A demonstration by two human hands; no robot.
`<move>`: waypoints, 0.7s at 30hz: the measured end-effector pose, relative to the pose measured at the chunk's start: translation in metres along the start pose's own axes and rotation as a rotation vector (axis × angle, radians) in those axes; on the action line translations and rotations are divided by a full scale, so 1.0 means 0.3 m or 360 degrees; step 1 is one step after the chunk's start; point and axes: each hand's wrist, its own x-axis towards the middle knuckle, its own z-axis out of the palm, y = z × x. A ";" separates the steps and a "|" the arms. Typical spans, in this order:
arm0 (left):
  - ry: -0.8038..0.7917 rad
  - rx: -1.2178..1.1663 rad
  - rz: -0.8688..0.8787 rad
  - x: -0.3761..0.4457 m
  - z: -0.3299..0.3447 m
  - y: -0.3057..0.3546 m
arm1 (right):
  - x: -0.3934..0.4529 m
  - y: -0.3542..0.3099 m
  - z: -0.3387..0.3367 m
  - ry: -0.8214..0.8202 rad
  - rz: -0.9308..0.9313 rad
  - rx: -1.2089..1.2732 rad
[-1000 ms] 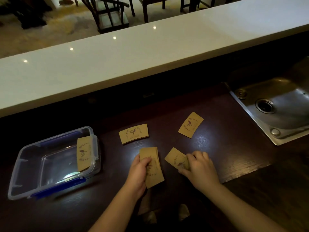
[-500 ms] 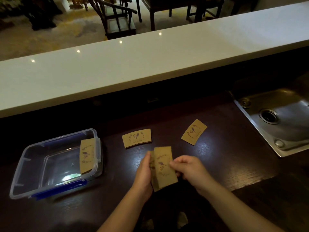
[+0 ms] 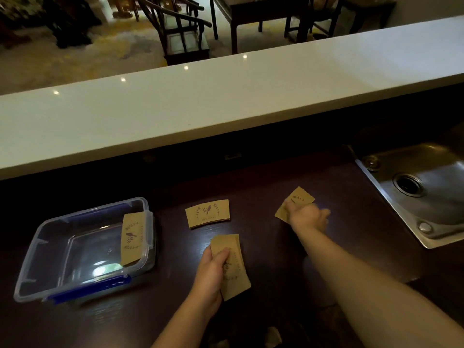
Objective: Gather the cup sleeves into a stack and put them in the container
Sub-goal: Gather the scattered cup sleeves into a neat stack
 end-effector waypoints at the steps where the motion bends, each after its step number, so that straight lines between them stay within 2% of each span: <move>1: 0.0010 -0.0019 0.0005 -0.001 -0.007 0.001 | 0.001 -0.017 0.008 0.0017 0.0013 -0.0086; 4: 0.0068 -0.0073 0.0020 -0.002 -0.029 0.010 | 0.004 -0.047 0.025 0.0028 0.0042 -0.0205; 7: 0.0102 -0.0118 0.0027 0.001 -0.053 0.022 | 0.041 -0.048 0.042 -0.0037 0.0132 -0.0064; 12: 0.0154 -0.0201 0.0001 0.014 -0.077 0.033 | 0.057 -0.046 0.019 -0.0286 0.0128 0.0623; 14: 0.0164 -0.0197 -0.0014 0.023 -0.081 0.038 | -0.021 -0.035 -0.009 -0.0489 0.0012 0.0890; 17: 0.0146 -0.0200 -0.0027 0.033 -0.076 0.045 | -0.188 0.006 -0.048 -0.1019 -0.0082 0.1202; 19: 0.0103 -0.0224 -0.0067 0.043 -0.069 0.043 | -0.309 0.036 -0.061 -0.1339 -0.0151 0.1068; 21: 0.0017 -0.0248 -0.0143 0.047 -0.064 0.042 | -0.400 0.053 -0.056 -0.1510 -0.0238 0.0784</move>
